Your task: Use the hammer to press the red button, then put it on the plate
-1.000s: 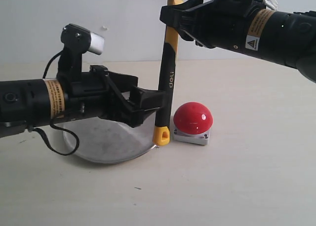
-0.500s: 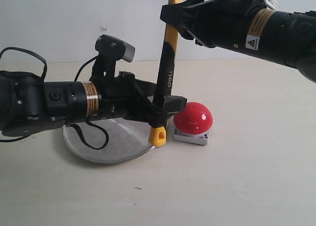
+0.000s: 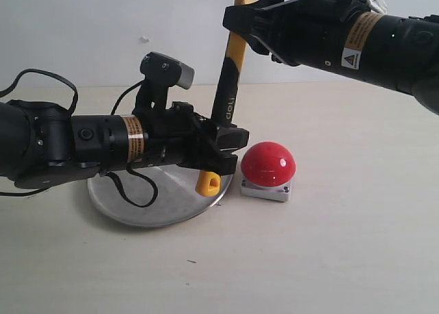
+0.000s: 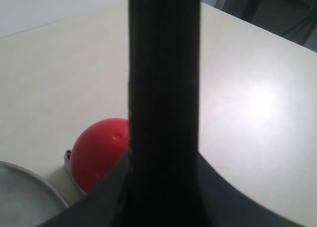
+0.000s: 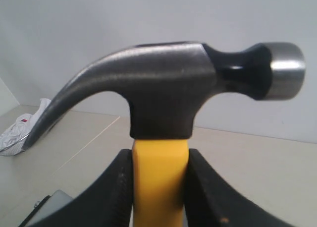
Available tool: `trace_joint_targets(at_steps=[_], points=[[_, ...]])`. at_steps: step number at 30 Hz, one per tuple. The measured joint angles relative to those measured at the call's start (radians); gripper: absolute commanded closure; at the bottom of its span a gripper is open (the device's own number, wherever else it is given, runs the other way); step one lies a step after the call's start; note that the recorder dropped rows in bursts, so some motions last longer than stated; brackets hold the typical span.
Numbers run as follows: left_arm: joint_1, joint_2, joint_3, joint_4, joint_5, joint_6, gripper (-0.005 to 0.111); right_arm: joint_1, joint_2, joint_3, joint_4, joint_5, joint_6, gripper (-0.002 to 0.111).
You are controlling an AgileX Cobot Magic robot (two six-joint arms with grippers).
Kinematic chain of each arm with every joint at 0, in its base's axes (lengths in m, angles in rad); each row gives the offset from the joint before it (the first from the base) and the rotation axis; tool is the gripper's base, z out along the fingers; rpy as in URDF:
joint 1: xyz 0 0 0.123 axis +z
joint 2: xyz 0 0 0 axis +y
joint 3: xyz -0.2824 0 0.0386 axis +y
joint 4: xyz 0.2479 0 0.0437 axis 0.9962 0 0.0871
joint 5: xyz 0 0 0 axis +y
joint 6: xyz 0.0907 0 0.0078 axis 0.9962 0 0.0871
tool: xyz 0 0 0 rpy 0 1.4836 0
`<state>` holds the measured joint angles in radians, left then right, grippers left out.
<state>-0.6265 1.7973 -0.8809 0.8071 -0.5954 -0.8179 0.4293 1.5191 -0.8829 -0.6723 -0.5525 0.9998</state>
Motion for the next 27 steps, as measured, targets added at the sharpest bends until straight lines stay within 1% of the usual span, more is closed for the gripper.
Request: trace_joint_targets(at_steps=[7,9,13,15,19,21,23,27], points=[[0.0,0.0,0.0,-0.011,-0.005,0.003,0.107,0.0,0.0,0.0,0.004,0.0,0.0,0.108],[0.0,0.0,0.0,-0.02,-0.006,0.011,0.107,0.0,0.0,0.0,0.004,-0.002,0.0,0.106],[0.0,0.0,0.0,-0.043,-0.006,0.043,0.107,0.0,-0.001,0.0,0.004,-0.004,0.0,0.094],[0.0,-0.002,0.0,-0.059,-0.002,0.07,0.107,0.0,-0.001,0.0,0.002,-0.006,-0.002,0.085],[0.0,-0.022,0.002,-0.062,0.023,0.085,0.107,0.0,-0.002,0.0,0.0,-0.012,-0.002,0.065],[0.01,-0.037,0.004,-0.063,0.029,0.088,0.107,0.0,-0.005,0.0,-0.003,-0.014,-0.002,0.057],[0.028,-0.05,0.005,-0.067,0.028,0.088,0.107,0.0,-0.005,-0.002,-0.004,-0.014,-0.006,0.052],[0.066,-0.073,0.031,-0.093,0.022,0.076,0.107,0.0,-0.006,-0.002,-0.015,-0.012,-0.073,0.051]])
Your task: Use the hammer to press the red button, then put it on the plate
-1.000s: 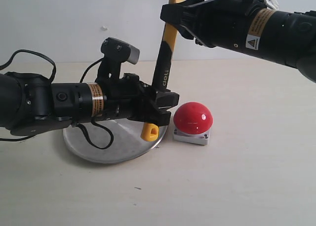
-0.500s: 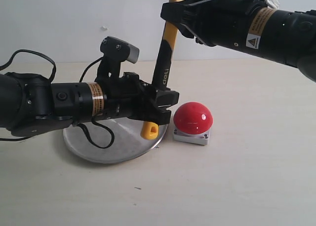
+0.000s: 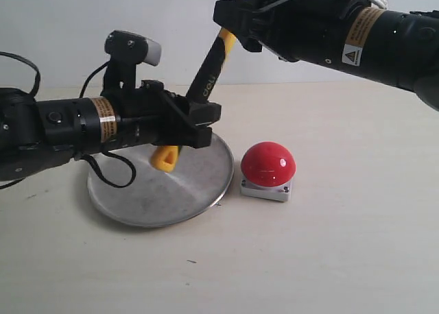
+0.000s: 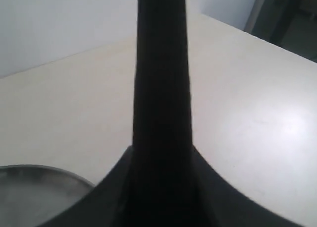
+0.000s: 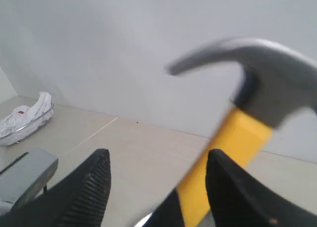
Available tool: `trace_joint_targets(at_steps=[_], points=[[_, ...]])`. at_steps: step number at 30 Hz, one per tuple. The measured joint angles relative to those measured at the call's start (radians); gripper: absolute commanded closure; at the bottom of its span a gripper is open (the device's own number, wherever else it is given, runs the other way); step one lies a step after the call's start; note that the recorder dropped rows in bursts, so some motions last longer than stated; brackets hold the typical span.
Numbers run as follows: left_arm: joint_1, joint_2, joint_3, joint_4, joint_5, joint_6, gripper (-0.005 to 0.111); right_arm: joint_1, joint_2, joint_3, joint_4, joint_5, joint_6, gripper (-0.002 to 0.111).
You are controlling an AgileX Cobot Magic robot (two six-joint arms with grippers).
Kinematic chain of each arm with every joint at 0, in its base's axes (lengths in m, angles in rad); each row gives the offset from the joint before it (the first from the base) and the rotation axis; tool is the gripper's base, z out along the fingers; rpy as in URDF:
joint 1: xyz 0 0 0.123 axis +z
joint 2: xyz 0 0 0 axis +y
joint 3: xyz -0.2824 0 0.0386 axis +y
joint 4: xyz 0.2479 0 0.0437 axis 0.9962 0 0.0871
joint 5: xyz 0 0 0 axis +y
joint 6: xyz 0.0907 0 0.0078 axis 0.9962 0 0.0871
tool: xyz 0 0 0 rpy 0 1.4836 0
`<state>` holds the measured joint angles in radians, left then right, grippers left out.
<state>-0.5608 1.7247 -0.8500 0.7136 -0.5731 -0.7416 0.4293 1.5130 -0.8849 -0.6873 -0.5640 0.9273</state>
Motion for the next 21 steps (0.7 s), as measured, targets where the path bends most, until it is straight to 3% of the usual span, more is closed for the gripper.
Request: trace_joint_targets(at_steps=[4,9,14,16,21], points=[[0.061,-0.01,0.068,0.001,-0.002,0.003,0.107,0.0,-0.002,-0.009,-0.004,0.04,-0.027,0.051],[0.194,-0.016,0.137,-0.03,-0.171,-0.002,0.107,0.0,-0.002,-0.011,-0.004,0.063,-0.032,0.051],[0.283,-0.031,0.172,-0.048,-0.235,-0.008,0.107,0.0,-0.002,-0.011,-0.004,0.072,-0.059,0.054],[0.292,-0.036,0.176,-0.034,-0.233,-0.014,0.107,0.0,-0.017,-0.011,-0.004,0.09,-0.114,0.06],[0.259,-0.079,0.178,0.058,-0.191,-0.027,0.107,0.0,-0.139,0.014,-0.004,0.177,-0.239,0.093]])
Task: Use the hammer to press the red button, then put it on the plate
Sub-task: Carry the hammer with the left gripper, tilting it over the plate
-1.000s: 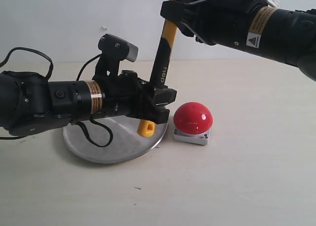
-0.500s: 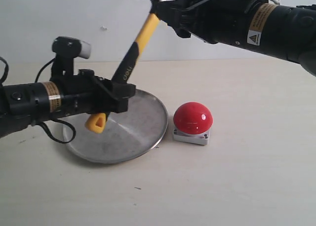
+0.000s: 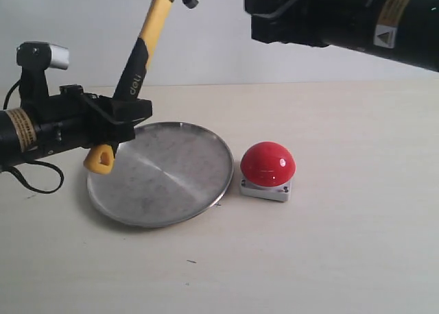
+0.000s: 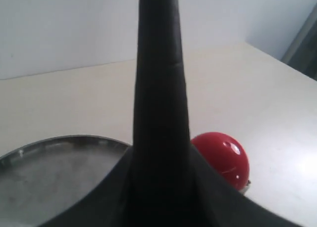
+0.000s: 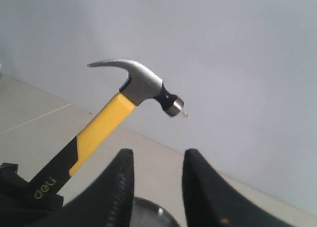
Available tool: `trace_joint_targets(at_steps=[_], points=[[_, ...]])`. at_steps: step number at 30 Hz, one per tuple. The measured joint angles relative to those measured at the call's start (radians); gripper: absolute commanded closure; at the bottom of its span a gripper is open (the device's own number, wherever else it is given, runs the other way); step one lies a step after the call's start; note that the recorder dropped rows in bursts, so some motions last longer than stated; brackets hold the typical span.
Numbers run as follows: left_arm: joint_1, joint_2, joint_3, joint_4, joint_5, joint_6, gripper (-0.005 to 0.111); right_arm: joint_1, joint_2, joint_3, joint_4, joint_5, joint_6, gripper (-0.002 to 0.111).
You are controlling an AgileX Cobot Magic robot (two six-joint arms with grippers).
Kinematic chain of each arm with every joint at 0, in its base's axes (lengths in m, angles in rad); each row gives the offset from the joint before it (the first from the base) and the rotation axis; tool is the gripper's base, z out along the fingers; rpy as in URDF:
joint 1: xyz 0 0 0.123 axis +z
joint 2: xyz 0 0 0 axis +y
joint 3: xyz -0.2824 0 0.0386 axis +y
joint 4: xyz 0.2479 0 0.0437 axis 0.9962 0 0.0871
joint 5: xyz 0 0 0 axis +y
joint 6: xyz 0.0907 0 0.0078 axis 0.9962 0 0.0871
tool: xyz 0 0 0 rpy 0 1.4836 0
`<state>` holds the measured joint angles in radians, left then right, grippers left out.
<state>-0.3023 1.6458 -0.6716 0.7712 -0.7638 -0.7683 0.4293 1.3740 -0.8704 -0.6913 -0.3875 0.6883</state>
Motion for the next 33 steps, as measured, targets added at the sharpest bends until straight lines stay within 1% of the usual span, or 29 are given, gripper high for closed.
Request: trace_joint_targets(at_steps=[2,7,12,16,19,22,25,28,30,33], points=[[-0.025,-0.021,0.0,0.016,0.034,0.0,0.107,0.0,-0.07,0.038,0.0,0.021,-0.041,0.109],[-0.108,-0.057,0.0,0.005,0.138,0.02,0.107,0.0,-0.266,0.202,0.056,-0.02,-0.218,0.108],[-0.22,-0.066,0.01,-0.079,0.301,0.097,0.107,0.0,-0.459,0.377,0.194,-0.07,-0.352,0.108],[-0.301,-0.068,0.047,-0.168,0.34,0.176,0.107,0.0,-0.584,0.532,0.31,-0.124,-0.479,0.108],[-0.343,-0.074,0.085,-0.251,0.344,0.257,0.107,0.0,-0.682,0.64,0.444,-0.147,-0.578,0.108],[-0.362,-0.075,0.112,-0.323,0.351,0.317,0.107,0.0,-0.778,0.744,0.606,-0.197,-0.688,0.108],[-0.377,-0.075,0.122,-0.357,0.386,0.334,0.107,0.0,-0.867,0.831,0.808,-0.225,-0.755,0.108],[-0.388,-0.077,0.128,-0.369,0.411,0.341,0.107,0.0,-0.942,0.863,0.965,-0.221,-0.784,0.108],[-0.39,-0.088,0.13,-0.371,0.426,0.345,0.107,0.0,-0.973,0.865,1.007,-0.192,-0.81,0.108],[-0.39,-0.118,0.13,-0.373,0.441,0.354,0.107,0.0,-1.002,0.865,1.021,-0.169,-0.827,0.108]])
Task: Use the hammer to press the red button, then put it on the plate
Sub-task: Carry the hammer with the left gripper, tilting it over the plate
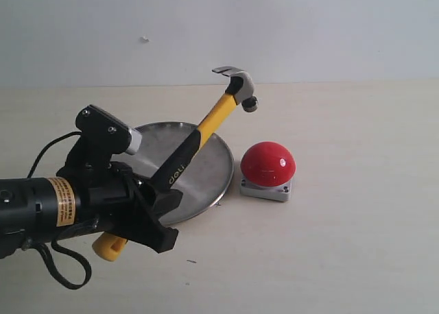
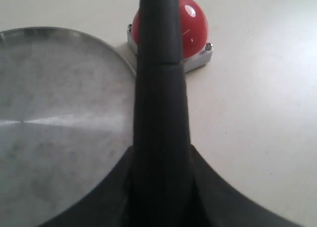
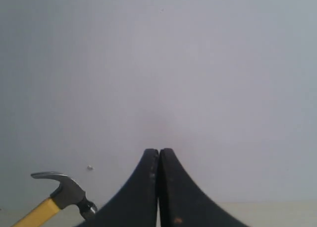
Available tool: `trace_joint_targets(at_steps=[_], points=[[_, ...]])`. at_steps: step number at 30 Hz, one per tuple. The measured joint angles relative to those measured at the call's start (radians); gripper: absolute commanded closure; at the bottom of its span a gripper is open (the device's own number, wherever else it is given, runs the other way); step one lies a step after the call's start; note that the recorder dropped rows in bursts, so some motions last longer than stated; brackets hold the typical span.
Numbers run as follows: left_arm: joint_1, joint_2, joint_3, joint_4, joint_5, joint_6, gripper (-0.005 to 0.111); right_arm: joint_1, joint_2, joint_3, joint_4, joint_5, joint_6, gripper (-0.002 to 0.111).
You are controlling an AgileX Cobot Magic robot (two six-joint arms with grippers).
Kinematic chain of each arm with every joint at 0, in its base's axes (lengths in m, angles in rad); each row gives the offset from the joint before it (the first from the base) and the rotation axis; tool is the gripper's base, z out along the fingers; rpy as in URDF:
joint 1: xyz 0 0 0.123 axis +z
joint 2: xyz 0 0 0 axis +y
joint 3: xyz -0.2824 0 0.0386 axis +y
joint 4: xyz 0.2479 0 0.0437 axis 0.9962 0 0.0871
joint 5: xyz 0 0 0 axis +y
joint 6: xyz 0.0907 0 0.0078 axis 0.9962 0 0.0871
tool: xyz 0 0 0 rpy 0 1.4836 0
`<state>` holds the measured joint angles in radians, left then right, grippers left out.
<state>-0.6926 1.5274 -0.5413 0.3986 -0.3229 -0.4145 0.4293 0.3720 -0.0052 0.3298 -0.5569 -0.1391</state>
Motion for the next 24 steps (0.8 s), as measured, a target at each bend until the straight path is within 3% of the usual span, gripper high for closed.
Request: trace_joint_targets(at_steps=[12,24], points=[[0.0,-0.098,0.002,0.001,0.126,0.044,0.107,0.0,-0.007,0.0,0.03,0.042,0.005,0.108],[-0.14,-0.258,0.002,0.007,0.174,0.025,0.107,0.0,-0.007,0.0,0.033,0.043,0.01,0.108]])
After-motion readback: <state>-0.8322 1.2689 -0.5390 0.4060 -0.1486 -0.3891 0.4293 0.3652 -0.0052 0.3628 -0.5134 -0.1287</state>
